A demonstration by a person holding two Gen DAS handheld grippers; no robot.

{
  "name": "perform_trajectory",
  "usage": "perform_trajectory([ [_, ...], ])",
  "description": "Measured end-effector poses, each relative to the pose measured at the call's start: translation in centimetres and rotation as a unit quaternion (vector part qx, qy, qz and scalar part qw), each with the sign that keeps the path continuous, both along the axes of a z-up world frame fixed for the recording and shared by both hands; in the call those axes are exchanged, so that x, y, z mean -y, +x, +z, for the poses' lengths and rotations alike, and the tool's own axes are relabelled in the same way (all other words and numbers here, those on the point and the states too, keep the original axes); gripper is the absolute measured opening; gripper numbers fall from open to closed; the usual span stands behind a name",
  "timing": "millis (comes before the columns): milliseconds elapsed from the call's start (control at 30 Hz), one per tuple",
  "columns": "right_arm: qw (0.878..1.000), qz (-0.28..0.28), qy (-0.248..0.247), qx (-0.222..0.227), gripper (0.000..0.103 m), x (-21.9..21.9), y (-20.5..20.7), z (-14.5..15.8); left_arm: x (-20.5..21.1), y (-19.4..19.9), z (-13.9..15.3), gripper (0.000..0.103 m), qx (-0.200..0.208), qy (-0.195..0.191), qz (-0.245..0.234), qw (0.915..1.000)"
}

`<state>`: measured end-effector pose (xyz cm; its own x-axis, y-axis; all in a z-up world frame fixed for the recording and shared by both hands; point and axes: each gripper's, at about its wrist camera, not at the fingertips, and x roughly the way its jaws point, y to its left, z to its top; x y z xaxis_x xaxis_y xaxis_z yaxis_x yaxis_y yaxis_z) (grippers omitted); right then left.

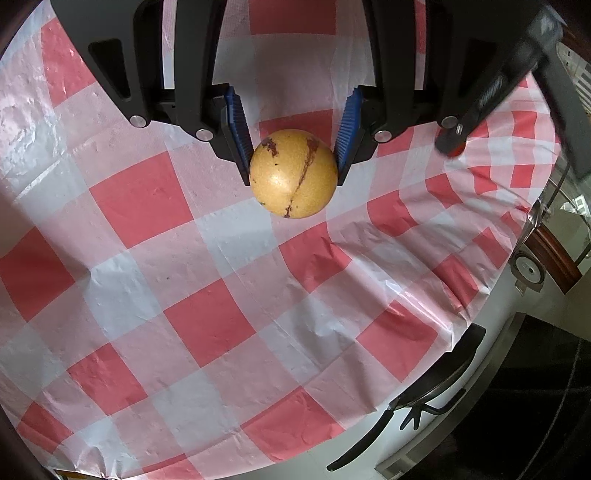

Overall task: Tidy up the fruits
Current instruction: 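Carry the tomato and pepino in both tools over the white box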

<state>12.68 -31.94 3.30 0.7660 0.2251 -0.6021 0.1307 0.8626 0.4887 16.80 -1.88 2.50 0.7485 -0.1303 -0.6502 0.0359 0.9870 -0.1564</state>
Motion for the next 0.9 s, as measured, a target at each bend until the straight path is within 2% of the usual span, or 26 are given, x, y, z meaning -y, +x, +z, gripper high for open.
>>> perform_trajectory([
  [167,1.000,0.003,-0.007,0.015,0.042,0.0,-1.2,0.4,-1.7,-3.9,0.3,0.031,0.002,-0.006,0.010,0.9999],
  [367,0.999,0.018,-0.019,0.020,0.043,-1.0,-5.4,0.8,-3.7,-7.6,1.2,0.031,0.012,-0.027,0.014,0.9995],
  [567,0.999,0.052,0.003,0.017,0.042,-2.6,-11.0,0.9,-4.8,-11.2,1.7,0.031,0.015,-0.040,0.004,0.9991],
  [767,0.995,0.088,0.013,0.039,0.043,-4.7,-16.1,2.4,-6.1,-16.8,1.9,0.031,0.026,-0.045,0.004,0.9986],
  [900,0.992,0.124,0.014,0.037,0.043,-6.7,-19.3,2.7,-7.6,-20.2,1.9,0.031,0.031,-0.053,0.012,0.9981],
])
